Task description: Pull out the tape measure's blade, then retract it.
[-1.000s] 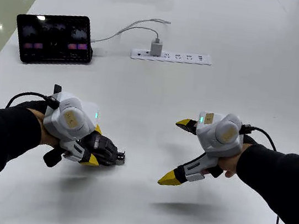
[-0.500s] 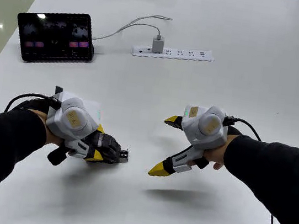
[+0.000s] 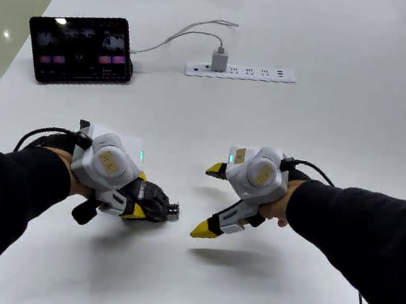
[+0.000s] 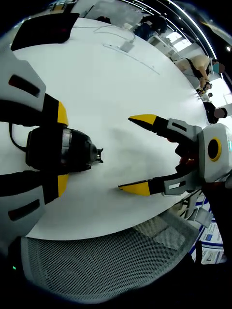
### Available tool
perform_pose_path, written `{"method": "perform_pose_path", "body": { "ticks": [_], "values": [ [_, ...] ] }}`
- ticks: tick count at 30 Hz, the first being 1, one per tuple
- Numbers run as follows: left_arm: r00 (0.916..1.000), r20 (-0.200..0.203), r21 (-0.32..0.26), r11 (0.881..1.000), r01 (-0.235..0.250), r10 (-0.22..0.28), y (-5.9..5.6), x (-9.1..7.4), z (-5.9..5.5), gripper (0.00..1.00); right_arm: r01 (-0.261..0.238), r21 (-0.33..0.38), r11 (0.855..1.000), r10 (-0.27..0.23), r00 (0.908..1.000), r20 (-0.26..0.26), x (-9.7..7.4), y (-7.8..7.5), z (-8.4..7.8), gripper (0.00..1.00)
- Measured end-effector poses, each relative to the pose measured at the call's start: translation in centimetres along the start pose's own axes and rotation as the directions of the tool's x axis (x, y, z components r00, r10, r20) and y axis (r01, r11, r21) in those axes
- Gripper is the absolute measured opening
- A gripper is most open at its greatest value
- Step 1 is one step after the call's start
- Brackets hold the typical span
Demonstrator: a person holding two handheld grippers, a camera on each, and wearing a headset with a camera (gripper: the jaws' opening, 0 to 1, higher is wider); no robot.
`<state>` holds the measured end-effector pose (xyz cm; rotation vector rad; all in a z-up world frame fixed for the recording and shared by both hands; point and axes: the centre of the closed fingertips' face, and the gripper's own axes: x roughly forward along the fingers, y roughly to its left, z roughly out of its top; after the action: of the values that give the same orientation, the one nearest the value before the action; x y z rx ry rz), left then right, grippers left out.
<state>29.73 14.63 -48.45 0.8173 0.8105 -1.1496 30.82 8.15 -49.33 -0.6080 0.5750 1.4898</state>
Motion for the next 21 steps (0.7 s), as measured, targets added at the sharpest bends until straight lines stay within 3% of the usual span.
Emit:
{"method": "perform_pose_path", "body": {
  "ticks": [7, 14, 21],
  "values": [
    [1.0, 0.005, -0.005, 1.0, 0.002, -0.002, 0.0, 0.1, 0.0, 0.29, -0.02, -0.036, 0.999, 0.019, 0.9996, -0.019, 1.1, 0.3, 0.3, 0.53],
    [1.0, 0.002, -0.003, 1.0, 0.001, -0.001, 0.1, 0.2, -0.1, 0.29, -0.039, -0.049, 0.998, 0.038, 0.9986, -0.036, 2.4, 0.8, 0.5, 0.45],
    [1.0, 0.003, -0.003, 1.0, -0.002, 0.002, 0.1, 0.2, -0.1, 0.29, -0.042, -0.015, 0.999, 0.042, 0.9985, -0.037, 3.3, 0.8, 0.8, 0.38]
  ]
}}
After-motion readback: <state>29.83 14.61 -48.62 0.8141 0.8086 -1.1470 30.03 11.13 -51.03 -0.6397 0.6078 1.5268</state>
